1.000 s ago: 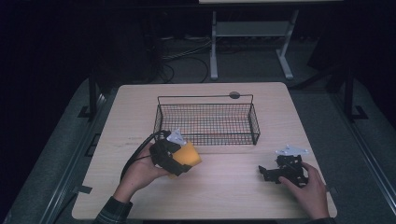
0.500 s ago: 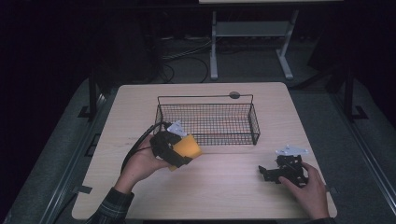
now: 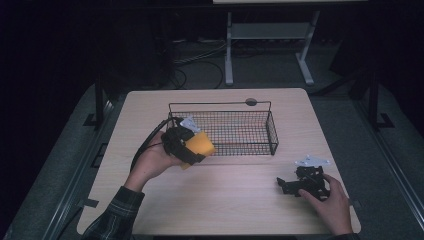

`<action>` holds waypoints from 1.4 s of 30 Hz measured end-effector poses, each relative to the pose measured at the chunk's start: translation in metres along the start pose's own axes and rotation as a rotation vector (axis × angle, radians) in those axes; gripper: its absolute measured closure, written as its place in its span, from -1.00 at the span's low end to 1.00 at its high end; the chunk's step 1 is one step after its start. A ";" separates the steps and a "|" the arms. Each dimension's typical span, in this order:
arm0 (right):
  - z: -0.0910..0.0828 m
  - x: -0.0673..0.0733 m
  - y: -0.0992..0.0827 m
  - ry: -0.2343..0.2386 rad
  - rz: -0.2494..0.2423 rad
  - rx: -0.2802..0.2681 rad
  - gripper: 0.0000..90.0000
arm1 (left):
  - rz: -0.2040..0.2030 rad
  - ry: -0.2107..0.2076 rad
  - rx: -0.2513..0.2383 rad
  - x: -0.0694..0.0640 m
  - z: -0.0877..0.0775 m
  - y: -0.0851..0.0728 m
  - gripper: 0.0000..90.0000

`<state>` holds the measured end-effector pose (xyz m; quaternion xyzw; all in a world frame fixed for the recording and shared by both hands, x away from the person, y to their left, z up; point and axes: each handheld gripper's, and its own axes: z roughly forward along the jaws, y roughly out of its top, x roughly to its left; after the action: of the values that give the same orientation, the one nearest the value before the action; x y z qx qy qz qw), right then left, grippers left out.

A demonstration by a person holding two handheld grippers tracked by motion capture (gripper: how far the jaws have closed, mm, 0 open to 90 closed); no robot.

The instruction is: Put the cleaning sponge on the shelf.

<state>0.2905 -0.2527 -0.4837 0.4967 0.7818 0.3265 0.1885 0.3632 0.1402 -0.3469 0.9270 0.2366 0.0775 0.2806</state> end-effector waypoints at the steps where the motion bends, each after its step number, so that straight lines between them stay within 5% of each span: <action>1: 0.000 0.000 0.000 0.000 -0.001 0.002 -1.00 | -0.002 0.002 0.001 0.003 0.000 0.001 -0.49; 25: 0.000 0.000 0.000 0.000 -0.001 0.002 -1.00 | -0.163 0.107 0.019 0.078 0.018 0.013 -0.49; 42: 0.000 0.000 0.000 0.000 -0.001 0.003 -1.00 | -0.201 0.132 0.046 0.099 0.045 0.009 -0.49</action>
<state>0.2906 -0.2528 -0.4836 0.4966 0.7824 0.3254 0.1880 0.4663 0.1595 -0.3778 0.8976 0.3482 0.1041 0.2493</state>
